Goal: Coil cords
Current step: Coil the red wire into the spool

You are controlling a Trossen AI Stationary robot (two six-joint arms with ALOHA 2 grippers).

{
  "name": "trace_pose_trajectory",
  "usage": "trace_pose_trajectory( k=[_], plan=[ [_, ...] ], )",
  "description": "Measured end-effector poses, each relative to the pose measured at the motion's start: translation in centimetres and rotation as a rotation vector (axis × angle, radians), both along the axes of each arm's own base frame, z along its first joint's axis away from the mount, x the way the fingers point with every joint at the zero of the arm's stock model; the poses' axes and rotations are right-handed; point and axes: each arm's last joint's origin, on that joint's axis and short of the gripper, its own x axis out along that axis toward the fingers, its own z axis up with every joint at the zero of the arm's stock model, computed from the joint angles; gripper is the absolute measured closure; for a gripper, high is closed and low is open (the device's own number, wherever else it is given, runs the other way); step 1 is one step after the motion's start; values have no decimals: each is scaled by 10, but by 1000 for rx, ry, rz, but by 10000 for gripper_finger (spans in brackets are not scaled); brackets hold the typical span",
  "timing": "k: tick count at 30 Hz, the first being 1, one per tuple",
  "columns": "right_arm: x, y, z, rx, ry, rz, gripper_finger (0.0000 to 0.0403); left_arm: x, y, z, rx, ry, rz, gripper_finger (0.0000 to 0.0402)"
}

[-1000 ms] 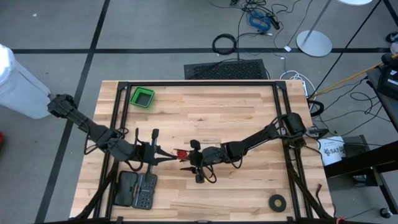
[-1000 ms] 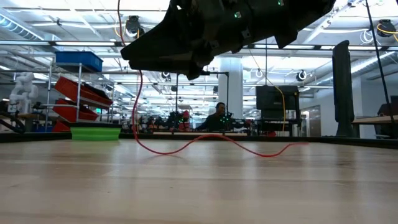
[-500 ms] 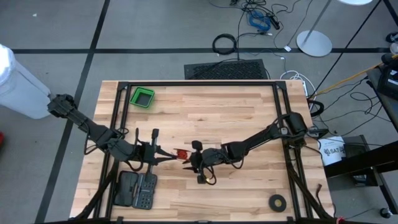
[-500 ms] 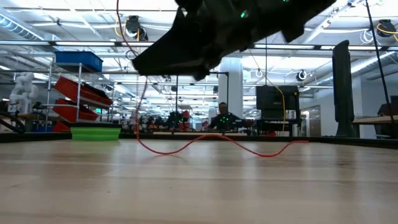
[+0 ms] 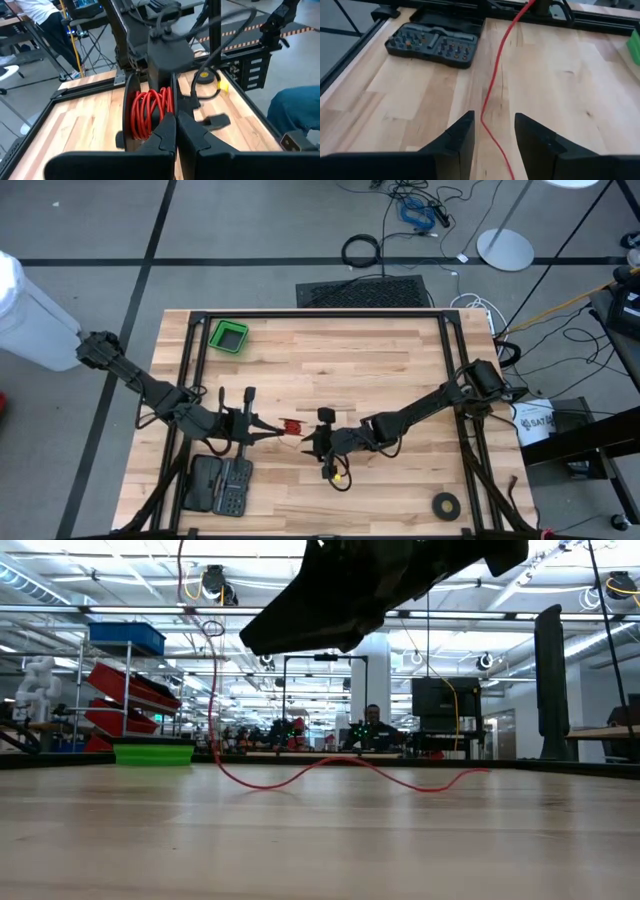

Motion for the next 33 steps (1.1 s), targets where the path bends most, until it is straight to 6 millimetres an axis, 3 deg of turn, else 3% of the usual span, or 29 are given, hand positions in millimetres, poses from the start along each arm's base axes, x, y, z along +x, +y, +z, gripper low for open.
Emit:
trace_pose_trajectory(
  k=[11,18,23,33],
  plan=[
    [-1,-12,-2,-9,45,-29,275,0,1,-5,11,5,25,398],
    [-6,-22,-14,55,-125,-48,275,1,0,-3,1,-14,24,398],
    [-11,-23,-36,91,-209,-50,275,1,0,-1,0,-31,23,398],
    [10,-29,-53,215,-240,36,269,2,0,5,59,-90,9,398]
  ],
)
